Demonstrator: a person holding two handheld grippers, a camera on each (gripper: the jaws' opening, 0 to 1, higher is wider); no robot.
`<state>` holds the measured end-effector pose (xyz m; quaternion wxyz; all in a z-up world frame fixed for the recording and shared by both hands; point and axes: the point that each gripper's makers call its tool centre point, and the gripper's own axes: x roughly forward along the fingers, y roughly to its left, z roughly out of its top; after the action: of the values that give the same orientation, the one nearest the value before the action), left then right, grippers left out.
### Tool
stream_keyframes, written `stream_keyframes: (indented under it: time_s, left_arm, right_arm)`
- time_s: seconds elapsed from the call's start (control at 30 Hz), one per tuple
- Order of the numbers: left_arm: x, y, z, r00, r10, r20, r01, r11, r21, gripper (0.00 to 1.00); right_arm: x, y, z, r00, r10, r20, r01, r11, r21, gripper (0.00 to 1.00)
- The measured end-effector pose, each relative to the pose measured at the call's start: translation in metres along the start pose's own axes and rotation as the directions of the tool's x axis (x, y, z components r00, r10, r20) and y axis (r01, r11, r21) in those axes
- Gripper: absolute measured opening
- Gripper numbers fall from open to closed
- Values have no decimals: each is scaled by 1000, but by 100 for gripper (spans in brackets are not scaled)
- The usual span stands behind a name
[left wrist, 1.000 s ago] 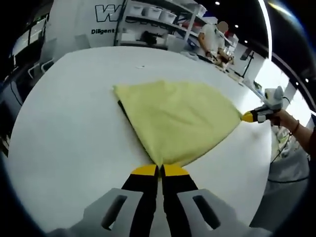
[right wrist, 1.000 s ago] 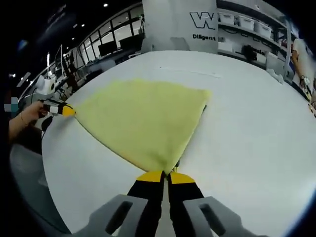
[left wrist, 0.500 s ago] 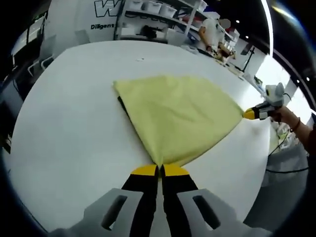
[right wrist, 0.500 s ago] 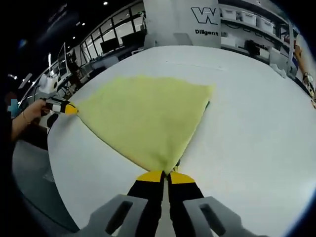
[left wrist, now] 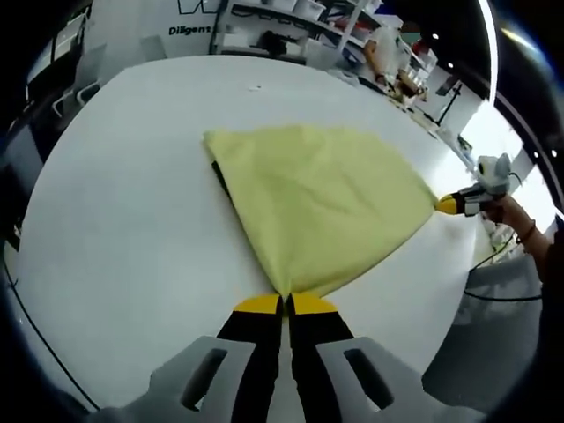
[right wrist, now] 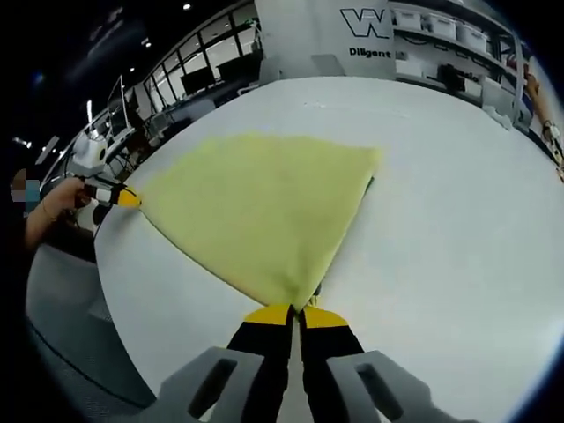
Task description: Fold the garment on the visible template until the final outline fits inside the template.
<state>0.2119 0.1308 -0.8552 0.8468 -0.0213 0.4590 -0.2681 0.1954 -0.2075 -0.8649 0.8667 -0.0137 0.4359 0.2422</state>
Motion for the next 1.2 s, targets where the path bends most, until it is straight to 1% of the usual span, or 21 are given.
stream_keyframes:
  time_s: [0.13,0.23,0.27,0.33,0.4,0.47,0.5,0.57,0.6,0.67,0.7,0.77,0.8,0.87,0.9,0.93,1.0,1.07,1.1,1.17,1.2]
  left_arm:
    - [-2,-1,-4,1000,1,-12,-1,1000,9,0]
    - [-3,-2,-5,1000,-2,-19,2,1000,6,0]
    - [-3,-2,-5,1000,0,-18,0,1000,12,0]
    - [-2,-2,-6,1000,6,-15,-6,999,35,1]
    - [-1,-3,-7,1000,12,-14,-12,999,43,1]
    - [0,0,-6,1000,23,1,-23,998,60,2]
    - [-1,2,-6,999,35,7,-36,997,68,4]
    - [-2,6,-5,999,49,21,-50,997,53,8]
    - [-3,6,-4,998,47,33,-48,997,53,10]
    - [-2,4,-1,998,24,52,-25,1000,15,15]
    - [-4,4,1,997,21,73,-20,1000,-8,18]
    - [-5,3,3,996,24,82,-23,1000,-12,24]
    - [-9,2,7,994,29,101,-28,1000,-12,27]
    - [-14,1,14,991,34,130,-32,999,-21,38]
    - [-16,0,15,990,36,136,-32,999,-28,43]
    - [-20,-3,18,987,40,155,-34,999,-37,49]
    - [-25,-8,19,984,38,172,-32,999,-38,55]
    - [-30,-16,20,981,40,188,-34,999,-37,63]
    - [-34,-19,20,979,48,196,-42,999,-33,68]
    - [-34,-18,23,976,55,208,-51,998,-25,75]
    - [-39,-20,23,974,65,219,-61,998,-23,80]
  right_arm:
    - [-2,3,-4,1000,3,-4,-3,1000,-20,0]
    - [-2,2,-4,1000,0,-8,0,1000,-4,0]
    - [-3,3,-4,1000,2,-12,-2,1000,-2,0]
    - [-4,3,-5,1000,4,-21,-4,999,-35,0]
    - [-3,4,-5,1000,2,-26,-3,1000,-30,0]
    - [-3,3,-5,1000,-9,-30,8,999,-45,0]
    - [-4,0,-2,999,-39,-20,38,999,-34,0]
    - [-6,1,0,999,-41,-7,40,999,-37,0]
    - [-7,-1,3,998,-60,9,60,998,-16,3]
    - [-9,-1,5,998,-65,18,65,998,-2,11]
    - [-11,0,10,997,-62,47,61,998,19,17]
    - [-12,2,12,997,-60,57,58,998,36,24]
    - [-16,4,17,995,-58,76,55,998,35,31]
    - [-20,6,22,993,-64,95,61,997,38,44]
    - [-21,8,24,993,-65,101,61,997,38,52]
    - [-24,12,26,992,-65,108,61,997,40,56]
    - [-28,16,28,991,-61,119,57,998,41,63]
    - [-35,24,34,987,-53,151,44,997,58,68]
    - [-39,29,38,985,-47,169,35,997,70,73]
    - [-43,34,40,982,-43,182,29,996,79,80]
    - [-47,40,40,982,-44,183,29,996,82,84]
